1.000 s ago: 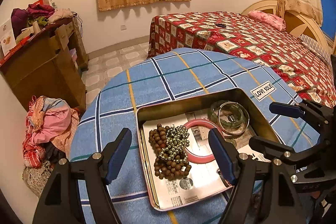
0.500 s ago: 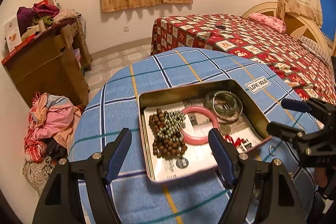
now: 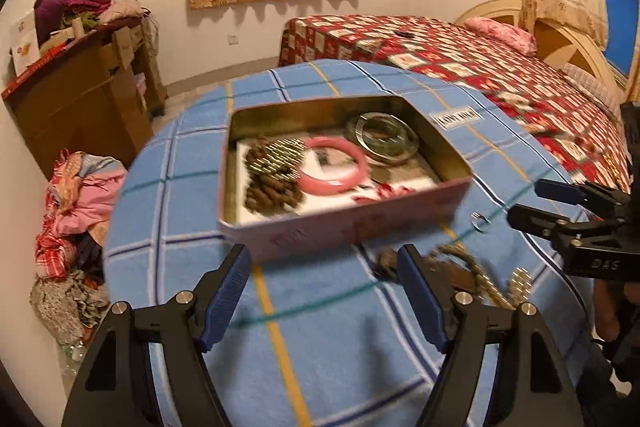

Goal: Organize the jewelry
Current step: 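Move both tools back to the remaining jewelry on the table, then grasp the grey bead bracelet with the left tool while the right tool grasps the silver ring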

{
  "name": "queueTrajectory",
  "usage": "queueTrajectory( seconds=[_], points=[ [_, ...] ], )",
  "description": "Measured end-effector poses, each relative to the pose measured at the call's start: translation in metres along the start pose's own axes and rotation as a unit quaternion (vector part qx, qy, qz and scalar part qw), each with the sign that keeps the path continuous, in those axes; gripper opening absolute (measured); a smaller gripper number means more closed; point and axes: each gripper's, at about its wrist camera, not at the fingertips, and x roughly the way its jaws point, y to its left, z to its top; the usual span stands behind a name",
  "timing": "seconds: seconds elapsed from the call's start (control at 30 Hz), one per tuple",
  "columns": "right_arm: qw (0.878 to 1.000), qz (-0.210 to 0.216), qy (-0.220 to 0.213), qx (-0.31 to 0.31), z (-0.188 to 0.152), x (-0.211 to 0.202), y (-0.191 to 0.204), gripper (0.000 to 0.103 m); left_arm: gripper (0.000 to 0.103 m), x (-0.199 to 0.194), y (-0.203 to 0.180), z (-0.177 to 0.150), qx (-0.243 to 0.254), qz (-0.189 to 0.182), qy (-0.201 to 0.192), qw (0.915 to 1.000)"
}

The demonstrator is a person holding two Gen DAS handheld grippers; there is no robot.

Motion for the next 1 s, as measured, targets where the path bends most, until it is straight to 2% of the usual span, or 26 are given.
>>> queueTrajectory(
  seconds=[0.4,0.43,0.53,0.6,0.63,0.67,0.73,1.0],
  points=[
    [1.000,-0.003,-0.005,0.011,-0.019,-0.007,-0.003,0.084,0.075,0.008,-0.046,-0.012,0.037,-0.023,0.022,0.9988],
    [1.000,-0.002,-0.005,0.012,-0.020,-0.008,-0.003,0.084,0.073,0.012,-0.049,-0.014,0.039,-0.025,0.029,0.9985],
    [1.000,0.001,-0.009,0.018,-0.023,-0.009,-0.006,0.084,0.049,0.023,-0.049,-0.018,0.038,-0.030,0.049,0.9976],
    [1.000,0.003,-0.010,0.024,-0.025,-0.009,-0.008,0.084,0.042,0.028,-0.048,-0.020,0.032,-0.043,0.057,0.9969],
    [1.000,0.003,-0.010,0.027,-0.026,-0.009,-0.009,0.084,0.034,0.027,-0.049,-0.020,0.032,-0.045,0.056,0.9969],
    [0.999,0.004,-0.010,0.030,-0.027,-0.009,-0.009,0.084,0.021,0.026,-0.050,-0.020,0.037,-0.045,0.055,0.9967],
    [0.999,0.005,-0.008,0.034,-0.028,-0.008,-0.010,0.084,0.008,0.025,-0.050,-0.020,0.041,-0.051,0.056,0.9963],
    [0.999,0.002,-0.006,0.039,-0.025,-0.007,-0.014,0.084,0.008,0.014,-0.035,-0.019,0.041,-0.047,0.043,0.9971]
  ],
)
